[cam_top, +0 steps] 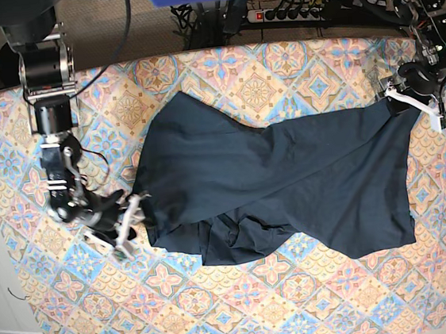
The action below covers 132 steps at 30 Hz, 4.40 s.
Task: Layout the t-shirt on the table in an organized manner, then fold the t-shirt properly
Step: 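Release the shirt with the right gripper and reach to its bunched hem, then grasp the bunched hem with the right gripper and drag it outward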
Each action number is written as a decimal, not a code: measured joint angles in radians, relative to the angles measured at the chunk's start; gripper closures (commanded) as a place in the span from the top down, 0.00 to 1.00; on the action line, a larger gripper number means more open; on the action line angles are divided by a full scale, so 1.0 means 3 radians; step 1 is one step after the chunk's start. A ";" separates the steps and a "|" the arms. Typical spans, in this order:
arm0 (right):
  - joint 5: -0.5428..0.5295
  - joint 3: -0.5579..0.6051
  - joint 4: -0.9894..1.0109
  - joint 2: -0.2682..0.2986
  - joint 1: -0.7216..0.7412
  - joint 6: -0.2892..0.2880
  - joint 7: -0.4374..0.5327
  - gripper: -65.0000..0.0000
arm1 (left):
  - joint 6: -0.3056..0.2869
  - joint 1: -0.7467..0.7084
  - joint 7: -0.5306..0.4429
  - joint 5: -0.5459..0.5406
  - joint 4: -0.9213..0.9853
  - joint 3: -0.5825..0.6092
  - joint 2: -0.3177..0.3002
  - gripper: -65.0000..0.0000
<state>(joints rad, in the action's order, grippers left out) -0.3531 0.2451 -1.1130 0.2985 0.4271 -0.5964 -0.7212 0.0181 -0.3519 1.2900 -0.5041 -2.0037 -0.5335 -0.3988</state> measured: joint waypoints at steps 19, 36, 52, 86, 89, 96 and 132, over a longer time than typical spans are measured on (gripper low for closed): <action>0.1321 0.0966 0.0289 -0.0228 0.0435 -0.0019 0.0687 0.49 | -0.0005 -0.0019 0.0013 -0.0014 0.0000 0.0001 0.0083 0.61; 0.1339 0.0964 0.1390 -0.0715 0.0876 -0.0006 0.1179 0.48 | 0.0000 -0.0095 0.0001 0.0009 0.0000 -0.0013 0.0108 0.61; 0.1343 0.0922 0.1588 -0.0656 0.0921 0.0050 0.1408 0.48 | -0.0013 -0.0099 0.0001 -0.0004 0.0000 -0.0010 0.0109 0.61; 0.1354 0.0256 0.2383 -0.0649 0.0918 0.0034 0.1986 0.49 | -0.0013 -0.0102 0.0001 -0.0005 0.0000 -0.0010 0.0111 0.61; 0.1350 0.0256 0.2374 -0.0645 0.0960 0.0036 0.2012 0.48 | -0.0013 -0.0102 0.0001 -0.0004 0.0000 -0.0010 0.0111 0.61; 0.1340 0.0256 0.2358 -0.0650 0.0960 0.0046 0.2012 0.48 | -0.0013 -0.0100 0.0000 -0.0005 0.0000 -0.0010 0.0111 0.61; 0.1357 -0.0776 0.1675 -0.0524 0.1246 0.0020 0.1979 0.01 | -0.0013 -0.0144 -0.0006 -0.0005 0.0000 -0.0019 0.0111 0.60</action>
<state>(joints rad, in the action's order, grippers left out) 0.0540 0.0124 -0.6106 0.1413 0.8009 -0.5903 -0.1276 0.0143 -0.3950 1.2881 -0.5056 -2.0037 -0.5392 -0.3656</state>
